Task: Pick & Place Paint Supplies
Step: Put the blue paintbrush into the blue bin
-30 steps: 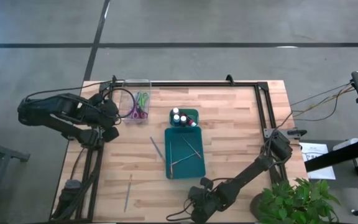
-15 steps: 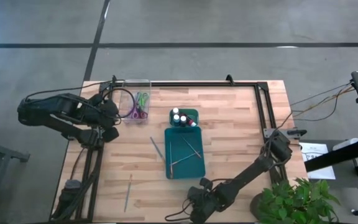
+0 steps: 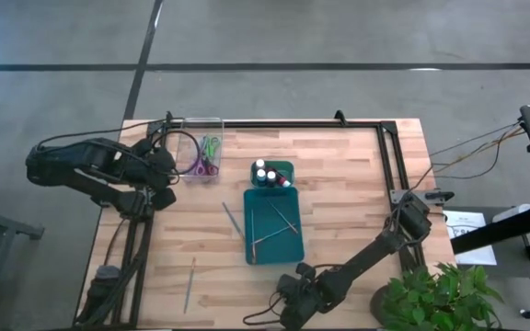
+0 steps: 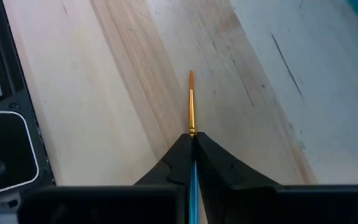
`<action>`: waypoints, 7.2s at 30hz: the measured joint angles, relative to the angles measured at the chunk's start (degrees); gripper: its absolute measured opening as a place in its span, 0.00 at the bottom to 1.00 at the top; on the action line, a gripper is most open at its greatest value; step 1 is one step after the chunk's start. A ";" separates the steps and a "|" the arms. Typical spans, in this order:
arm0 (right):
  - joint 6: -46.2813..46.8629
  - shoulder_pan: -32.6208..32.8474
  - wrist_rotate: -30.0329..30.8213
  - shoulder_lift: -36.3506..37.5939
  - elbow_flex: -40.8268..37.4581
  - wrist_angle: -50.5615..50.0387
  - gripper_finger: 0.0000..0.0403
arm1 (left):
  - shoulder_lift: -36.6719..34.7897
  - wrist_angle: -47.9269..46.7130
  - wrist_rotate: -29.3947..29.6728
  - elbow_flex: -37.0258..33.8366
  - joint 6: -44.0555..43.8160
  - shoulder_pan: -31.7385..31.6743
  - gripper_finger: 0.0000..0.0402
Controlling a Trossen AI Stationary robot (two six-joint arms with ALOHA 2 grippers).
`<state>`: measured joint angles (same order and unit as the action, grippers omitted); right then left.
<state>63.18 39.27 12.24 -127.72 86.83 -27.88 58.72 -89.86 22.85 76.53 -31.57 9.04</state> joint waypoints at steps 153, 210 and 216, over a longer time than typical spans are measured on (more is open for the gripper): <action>-22.73 -24.28 29.80 35.58 5.92 -10.76 0.49 | 4.85 19.88 -34.88 -19.50 -44.60 5.39 0.22; -34.67 -22.99 22.08 54.14 -1.25 -13.23 0.49 | 21.77 61.61 -35.99 -42.05 -78.74 19.09 0.30; -34.67 -22.99 22.24 54.16 -1.66 -13.29 0.49 | 21.77 61.61 -36.00 -42.07 -79.32 19.17 0.30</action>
<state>28.51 16.27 34.48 -73.56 85.17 -41.17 80.49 -28.25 -13.15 34.46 -110.89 28.21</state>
